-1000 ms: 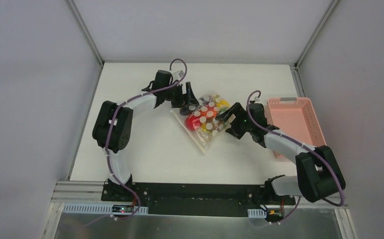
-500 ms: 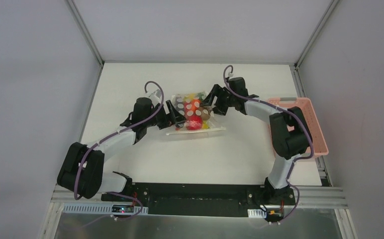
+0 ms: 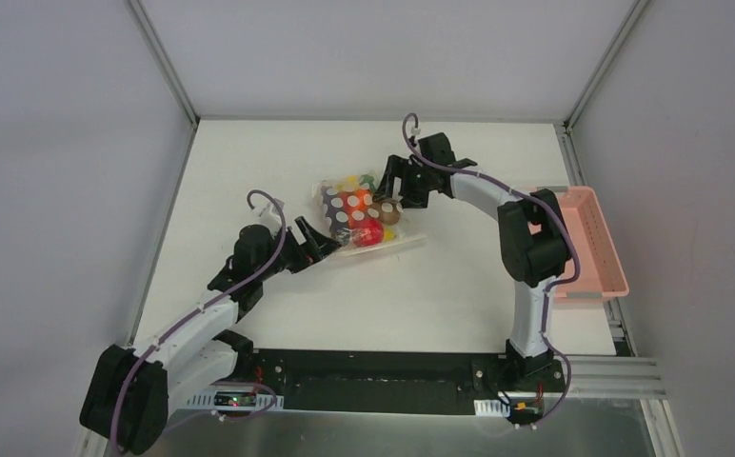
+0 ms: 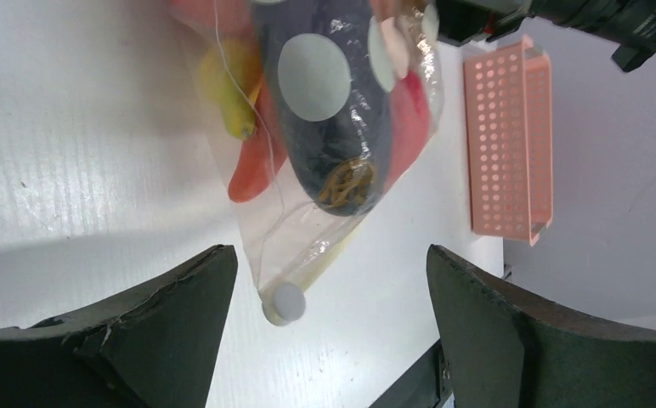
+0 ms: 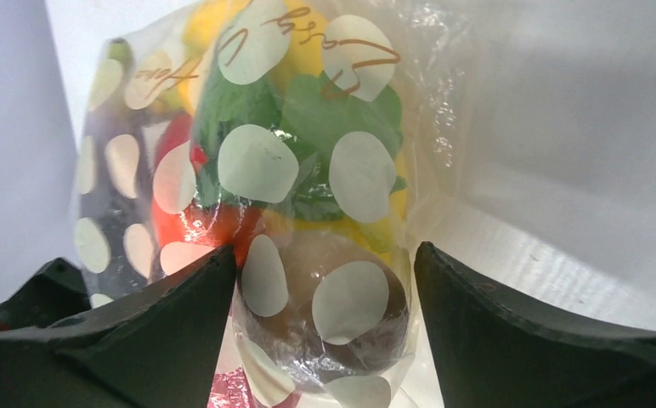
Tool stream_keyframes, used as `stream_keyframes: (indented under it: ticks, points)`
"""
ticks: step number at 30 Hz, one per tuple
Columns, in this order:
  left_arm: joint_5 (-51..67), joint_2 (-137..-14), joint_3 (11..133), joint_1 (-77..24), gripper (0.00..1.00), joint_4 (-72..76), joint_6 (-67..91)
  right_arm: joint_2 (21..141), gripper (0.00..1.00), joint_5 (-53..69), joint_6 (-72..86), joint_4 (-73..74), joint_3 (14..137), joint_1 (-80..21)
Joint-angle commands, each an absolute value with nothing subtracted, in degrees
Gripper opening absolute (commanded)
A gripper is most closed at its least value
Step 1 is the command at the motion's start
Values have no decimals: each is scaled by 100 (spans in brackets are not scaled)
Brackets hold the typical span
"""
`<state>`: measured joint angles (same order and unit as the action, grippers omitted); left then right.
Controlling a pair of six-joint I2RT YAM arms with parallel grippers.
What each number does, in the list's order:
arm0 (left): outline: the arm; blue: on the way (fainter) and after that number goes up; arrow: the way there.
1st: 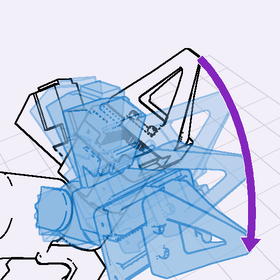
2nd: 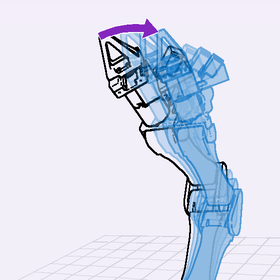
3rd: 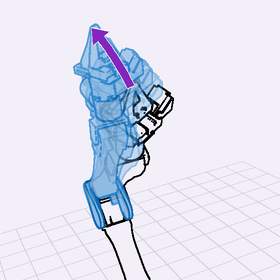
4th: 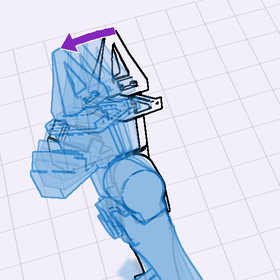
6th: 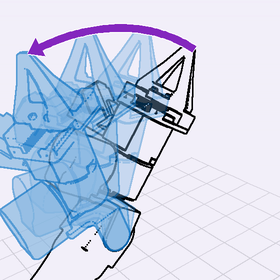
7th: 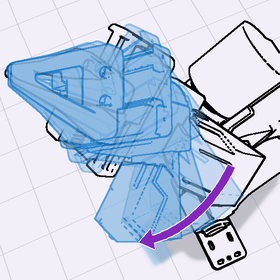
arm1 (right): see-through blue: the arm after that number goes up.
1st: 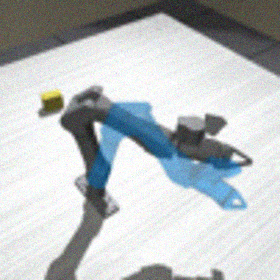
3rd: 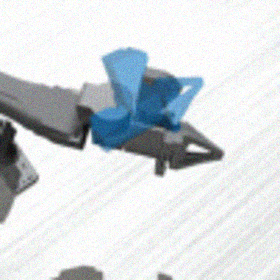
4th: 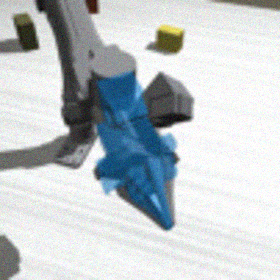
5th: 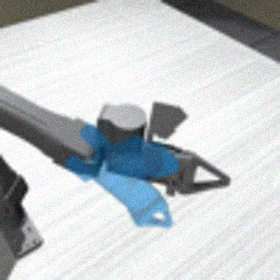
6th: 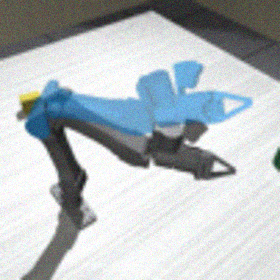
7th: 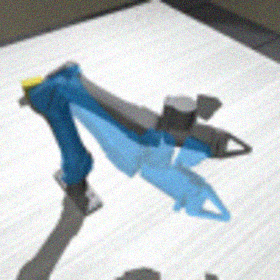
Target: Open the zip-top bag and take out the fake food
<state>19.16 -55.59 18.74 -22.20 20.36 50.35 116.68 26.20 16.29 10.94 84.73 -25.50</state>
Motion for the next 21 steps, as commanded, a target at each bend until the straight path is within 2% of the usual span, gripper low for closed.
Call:
stream_keyframes:
  ticks: [1,5,12,16,19,21]
  points:
    - [1382,-4762,1893,-2268,86,1320,4922,10740,89,1869,1309,1449,8275,-2537]
    - [1012,-4377,2156,-2272,90,462,4688,9898,97,1403,1595,1444,7687,-2552]
    - [1171,-4798,2612,-2268,87,-23,4206,7983,98,797,2516,770,5536,-2987]
    - [1656,-5421,2847,-2270,76,52,4096,7030,98,743,3110,420,4457,-3273]
    - [2038,-5784,2853,-2274,62,493,4227,6580,98,775,3473,61,3846,-3504]
    - [2251,-5984,2840,-2311,49,811,4407,6407,98,765,3675,-230,3536,-3642]
